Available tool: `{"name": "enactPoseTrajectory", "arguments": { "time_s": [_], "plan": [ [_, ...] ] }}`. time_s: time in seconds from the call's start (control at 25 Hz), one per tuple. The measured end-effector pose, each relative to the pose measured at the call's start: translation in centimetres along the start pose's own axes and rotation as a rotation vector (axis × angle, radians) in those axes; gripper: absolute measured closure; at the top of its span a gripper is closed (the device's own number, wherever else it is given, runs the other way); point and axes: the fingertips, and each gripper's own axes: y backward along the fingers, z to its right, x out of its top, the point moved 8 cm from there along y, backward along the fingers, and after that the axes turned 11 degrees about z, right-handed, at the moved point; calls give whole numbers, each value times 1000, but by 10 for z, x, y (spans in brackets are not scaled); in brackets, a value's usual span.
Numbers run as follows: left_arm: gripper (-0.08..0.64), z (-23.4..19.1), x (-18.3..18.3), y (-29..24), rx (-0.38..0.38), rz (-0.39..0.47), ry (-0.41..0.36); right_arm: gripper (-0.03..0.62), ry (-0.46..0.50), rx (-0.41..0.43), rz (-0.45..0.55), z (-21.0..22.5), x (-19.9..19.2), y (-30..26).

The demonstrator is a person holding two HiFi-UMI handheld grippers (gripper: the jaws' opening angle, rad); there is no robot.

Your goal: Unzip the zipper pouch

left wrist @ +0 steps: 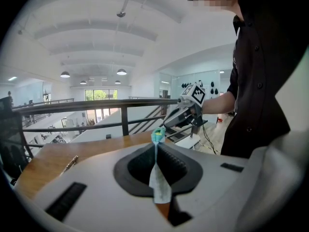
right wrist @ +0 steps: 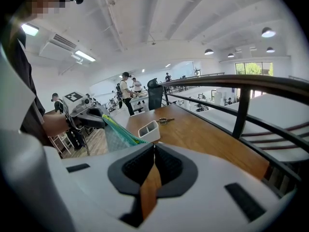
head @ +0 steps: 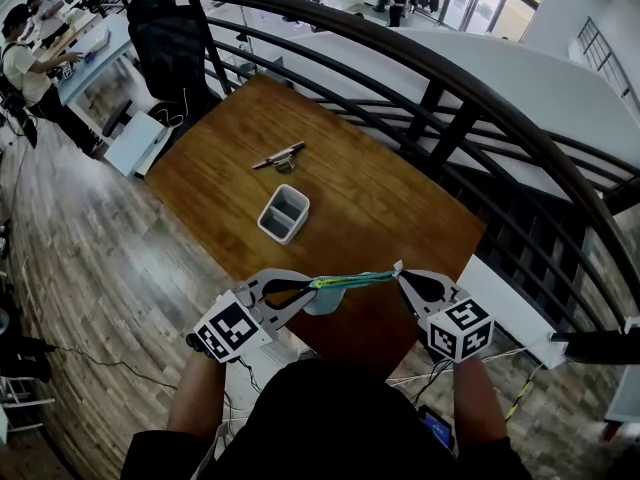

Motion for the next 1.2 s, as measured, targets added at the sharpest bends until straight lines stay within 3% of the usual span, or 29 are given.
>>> {"name": "enactPoseTrajectory", "arguments": {
  "time_s": [0.32, 0.68, 0.72, 0.76, 0.84, 0.92, 1.04, 1.2],
  "plan": [
    [537, -18, -4, -10, 52, 26, 13, 589, -10, -43, 40, 8, 7, -8],
    [535, -31, -9, -24, 196, 63, 23, 589, -14, -78, 97, 17, 16, -9],
    [535, -32, -10, -25, 209, 55, 16, 576, -13, -81, 104, 18, 17, -10],
    [532, -32, -11, -26, 219, 44, 11, 523, -16, -82, 111, 19, 18, -12],
    [447, -31, -15, -27, 223, 34, 22, 437, -30, -69, 125, 20, 20, -14],
    [376, -32, -18, -23, 220, 53, 75, 440, -41, -45, 133, 17, 21, -16],
    [357, -34, -25, -15, 243, 77, 148, 447, -20, -23, 128, 11, 17, -13],
    [357, -34, -23, 0, 294, 114, 170, 457, -9, -39, 120, 11, 11, -7]
  ]
}}
